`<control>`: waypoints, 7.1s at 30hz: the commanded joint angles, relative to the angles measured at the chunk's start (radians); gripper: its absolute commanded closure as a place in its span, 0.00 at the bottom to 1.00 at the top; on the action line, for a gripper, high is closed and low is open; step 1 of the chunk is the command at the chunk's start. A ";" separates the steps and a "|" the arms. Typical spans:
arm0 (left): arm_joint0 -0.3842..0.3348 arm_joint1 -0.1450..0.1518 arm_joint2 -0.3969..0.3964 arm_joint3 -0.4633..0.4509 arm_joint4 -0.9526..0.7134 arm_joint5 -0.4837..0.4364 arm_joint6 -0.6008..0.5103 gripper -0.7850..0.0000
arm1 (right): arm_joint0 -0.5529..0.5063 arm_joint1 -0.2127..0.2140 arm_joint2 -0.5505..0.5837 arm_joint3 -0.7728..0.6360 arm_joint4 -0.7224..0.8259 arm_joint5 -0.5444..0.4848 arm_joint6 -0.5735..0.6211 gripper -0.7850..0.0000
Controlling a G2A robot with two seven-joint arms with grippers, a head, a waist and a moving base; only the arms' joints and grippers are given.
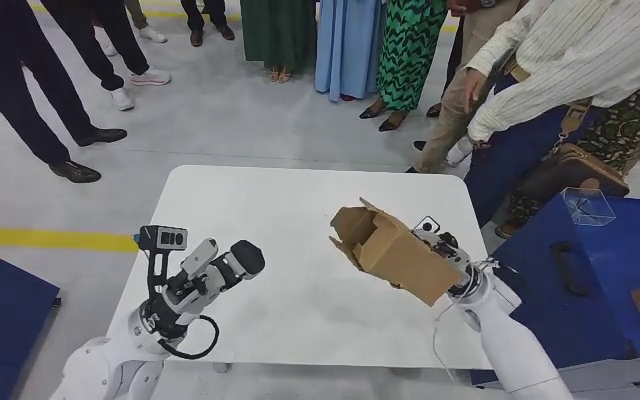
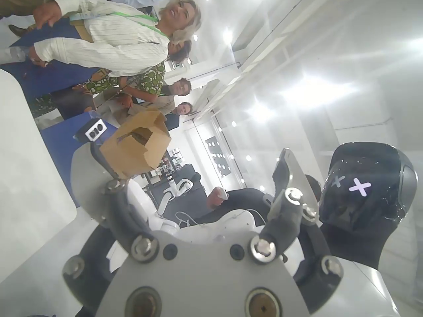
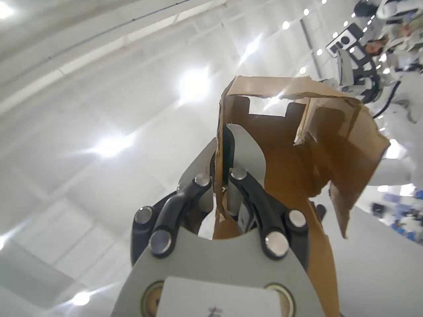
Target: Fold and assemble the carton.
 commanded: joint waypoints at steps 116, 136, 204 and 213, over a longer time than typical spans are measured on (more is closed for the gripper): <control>-0.085 0.018 0.096 0.010 0.925 0.090 -0.068 0.00 | 0.043 0.071 -0.155 0.095 -0.219 -0.012 0.272 1.00; -0.089 0.008 0.266 -0.039 0.969 0.113 -0.073 0.00 | 0.075 0.151 -0.225 0.102 -0.165 -0.056 0.317 1.00; -0.083 0.011 0.002 0.053 0.552 0.015 -0.001 0.00 | 0.150 0.131 -0.229 0.179 -0.136 -0.036 0.264 1.00; -0.083 0.011 0.002 0.053 0.552 0.015 -0.001 0.00 | 0.122 0.105 -0.182 0.002 0.255 0.142 -0.622 1.00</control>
